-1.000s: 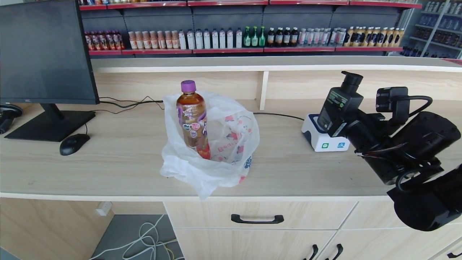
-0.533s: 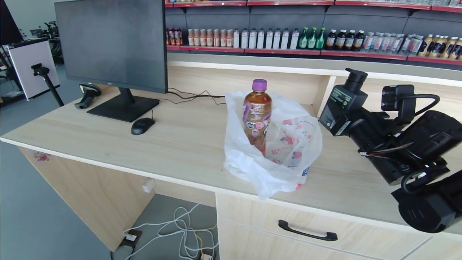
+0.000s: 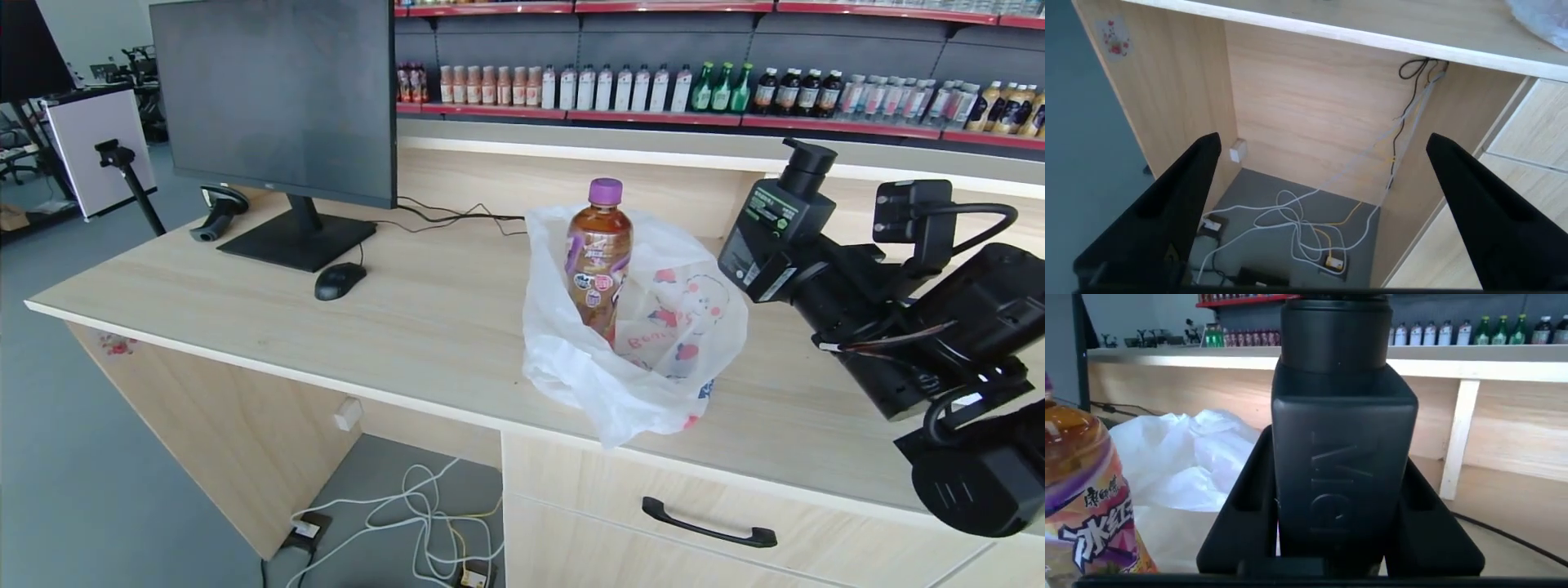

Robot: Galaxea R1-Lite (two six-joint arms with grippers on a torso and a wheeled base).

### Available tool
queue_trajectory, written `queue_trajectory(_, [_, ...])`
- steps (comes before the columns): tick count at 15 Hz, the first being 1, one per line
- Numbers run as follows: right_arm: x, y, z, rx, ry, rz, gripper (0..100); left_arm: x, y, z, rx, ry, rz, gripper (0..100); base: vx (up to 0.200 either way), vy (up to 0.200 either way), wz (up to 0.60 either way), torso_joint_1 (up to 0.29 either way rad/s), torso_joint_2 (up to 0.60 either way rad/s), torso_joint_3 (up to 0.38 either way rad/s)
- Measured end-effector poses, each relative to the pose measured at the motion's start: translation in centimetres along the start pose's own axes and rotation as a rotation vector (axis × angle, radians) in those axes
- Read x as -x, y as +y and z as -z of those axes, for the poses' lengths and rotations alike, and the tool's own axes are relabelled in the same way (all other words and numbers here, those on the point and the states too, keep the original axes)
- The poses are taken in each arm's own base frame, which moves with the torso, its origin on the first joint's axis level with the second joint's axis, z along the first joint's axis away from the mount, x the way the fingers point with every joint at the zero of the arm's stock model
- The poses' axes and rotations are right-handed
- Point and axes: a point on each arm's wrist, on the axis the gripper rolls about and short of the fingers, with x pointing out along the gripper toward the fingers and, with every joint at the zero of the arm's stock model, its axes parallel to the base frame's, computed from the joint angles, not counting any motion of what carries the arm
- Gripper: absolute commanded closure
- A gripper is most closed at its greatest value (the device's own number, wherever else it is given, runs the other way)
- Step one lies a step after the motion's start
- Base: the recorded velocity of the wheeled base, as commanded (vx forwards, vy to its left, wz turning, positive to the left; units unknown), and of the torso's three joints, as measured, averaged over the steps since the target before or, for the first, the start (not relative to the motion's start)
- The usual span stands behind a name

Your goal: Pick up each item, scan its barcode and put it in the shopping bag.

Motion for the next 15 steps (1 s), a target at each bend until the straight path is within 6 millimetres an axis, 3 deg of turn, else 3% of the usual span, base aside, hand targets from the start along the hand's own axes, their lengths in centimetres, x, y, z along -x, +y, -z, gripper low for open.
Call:
queue_trajectory(3, [0.5,2.0,-0.5,-0.027,-0.01,-0.064,100,0.0,0.0,0.0,0.0,0.0,0.0,0,0.0,0.0,0.0,0.0,0.0,0.0])
queue_trajectory(9, [1.9,4.8,1.5,-0.05,0.087,-0.158,100,0.0,0.0,0.0,0.0,-0.001,0.0,0,0.0,0.0,0.0,0.0,0.0,0.0])
queue_trajectory(15, [1.9,5.2,4.1,-0.04,0.168,-0.167,100,0.0,0.0,0.0,0.003,-0.003,0.0,0,0.0,0.0,0.0,0.0,0.0,0.0])
